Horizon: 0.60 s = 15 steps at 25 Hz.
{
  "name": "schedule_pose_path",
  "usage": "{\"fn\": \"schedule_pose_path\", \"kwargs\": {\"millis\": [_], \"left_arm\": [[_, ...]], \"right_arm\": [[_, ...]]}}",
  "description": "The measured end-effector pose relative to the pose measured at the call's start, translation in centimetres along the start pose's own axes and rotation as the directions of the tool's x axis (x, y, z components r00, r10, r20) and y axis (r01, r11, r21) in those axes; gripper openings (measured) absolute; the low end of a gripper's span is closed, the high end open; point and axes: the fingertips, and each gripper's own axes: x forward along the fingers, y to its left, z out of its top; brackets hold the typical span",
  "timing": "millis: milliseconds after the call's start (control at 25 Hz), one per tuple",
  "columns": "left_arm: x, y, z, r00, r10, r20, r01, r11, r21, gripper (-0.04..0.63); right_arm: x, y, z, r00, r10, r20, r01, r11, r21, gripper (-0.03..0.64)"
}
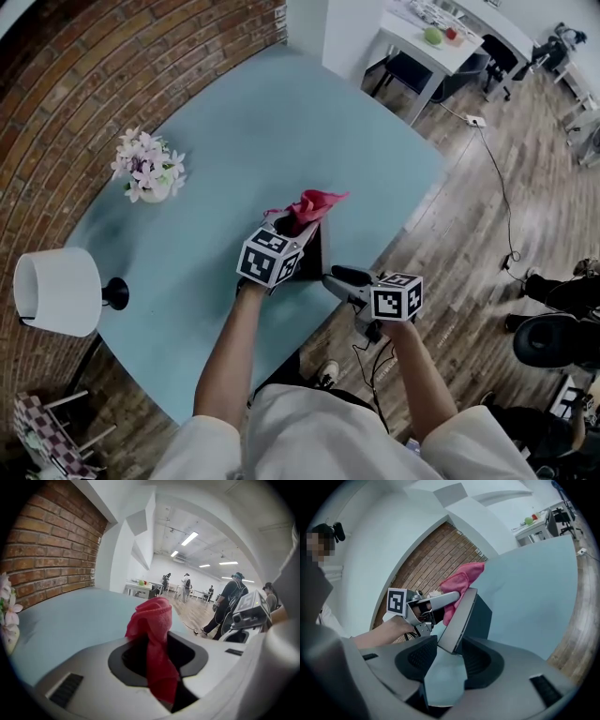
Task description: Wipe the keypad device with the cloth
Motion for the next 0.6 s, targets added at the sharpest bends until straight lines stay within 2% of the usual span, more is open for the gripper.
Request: {"fn": "schedule_pose_path", "kwargs": {"millis": [600], "left_arm": [[-1.9, -3.1, -2.1, 0.999, -0.045, -0.017, 0.045, 0.999, 0.013, 0.136]], "right_arm": [[0.6, 0.1, 0.1, 1.0, 0.001, -0.006, -0.001, 1.0, -0.007, 0.172]]}}
